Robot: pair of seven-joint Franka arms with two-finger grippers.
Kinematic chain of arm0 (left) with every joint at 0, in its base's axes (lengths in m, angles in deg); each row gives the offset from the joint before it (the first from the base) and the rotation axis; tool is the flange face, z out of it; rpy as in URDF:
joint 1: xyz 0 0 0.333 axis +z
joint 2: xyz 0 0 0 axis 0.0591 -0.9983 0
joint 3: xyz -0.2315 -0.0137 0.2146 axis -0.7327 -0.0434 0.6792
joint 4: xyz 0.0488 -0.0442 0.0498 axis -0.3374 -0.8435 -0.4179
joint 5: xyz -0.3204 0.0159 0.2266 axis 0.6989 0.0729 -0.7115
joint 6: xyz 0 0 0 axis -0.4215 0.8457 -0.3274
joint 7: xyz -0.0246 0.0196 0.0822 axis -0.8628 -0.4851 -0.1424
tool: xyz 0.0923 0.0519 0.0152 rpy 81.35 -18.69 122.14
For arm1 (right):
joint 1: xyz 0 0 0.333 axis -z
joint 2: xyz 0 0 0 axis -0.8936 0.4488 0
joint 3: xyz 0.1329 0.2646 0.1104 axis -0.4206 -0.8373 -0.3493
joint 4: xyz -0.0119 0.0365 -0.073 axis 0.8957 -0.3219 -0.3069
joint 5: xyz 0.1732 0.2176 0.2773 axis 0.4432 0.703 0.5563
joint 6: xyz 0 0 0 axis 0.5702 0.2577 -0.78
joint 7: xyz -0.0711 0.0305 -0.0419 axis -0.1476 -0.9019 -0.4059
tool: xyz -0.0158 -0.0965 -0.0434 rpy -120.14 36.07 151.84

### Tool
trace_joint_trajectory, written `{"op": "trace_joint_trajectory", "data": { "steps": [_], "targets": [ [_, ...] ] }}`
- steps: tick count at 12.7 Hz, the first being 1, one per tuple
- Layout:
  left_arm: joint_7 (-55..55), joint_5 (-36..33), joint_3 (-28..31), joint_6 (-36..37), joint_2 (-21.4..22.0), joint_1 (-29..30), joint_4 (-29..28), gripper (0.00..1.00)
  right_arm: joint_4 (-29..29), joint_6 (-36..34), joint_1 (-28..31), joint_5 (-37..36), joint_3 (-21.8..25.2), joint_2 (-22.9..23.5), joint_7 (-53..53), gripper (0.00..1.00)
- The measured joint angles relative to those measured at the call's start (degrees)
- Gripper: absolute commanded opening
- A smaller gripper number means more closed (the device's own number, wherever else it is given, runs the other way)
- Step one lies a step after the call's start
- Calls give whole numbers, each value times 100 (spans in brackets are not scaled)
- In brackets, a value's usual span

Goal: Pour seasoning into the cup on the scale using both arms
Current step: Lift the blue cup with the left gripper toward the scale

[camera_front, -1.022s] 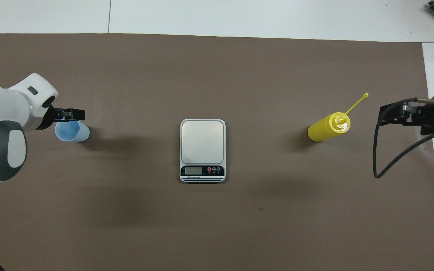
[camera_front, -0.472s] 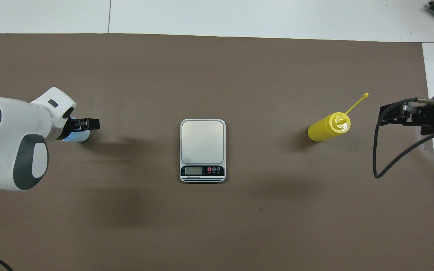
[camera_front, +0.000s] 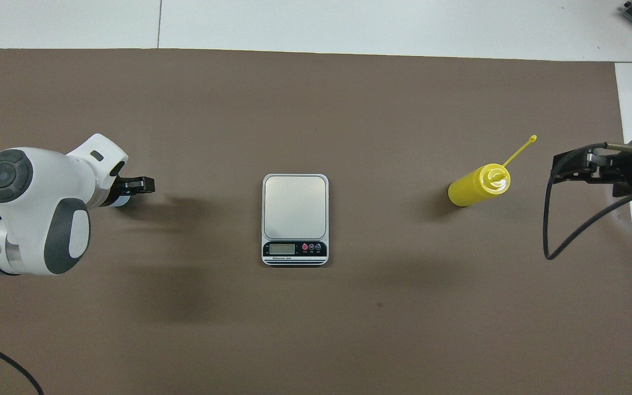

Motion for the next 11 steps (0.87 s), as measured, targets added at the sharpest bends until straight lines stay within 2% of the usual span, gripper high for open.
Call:
{"op": "trace_joint_trajectory", "data": {
  "steps": [3,5,11],
  "targets": [
    [-262,0,38,56,0,17,2,17,0,0,0,0,0,0,0,100],
    [-340,-1,49,63,0,60,3,0,0,0,0,0,0,0,0,100],
    [-416,-12,53,253,32,91,135,0,0,0,0,0,0,0,0,100]
  ]
}}
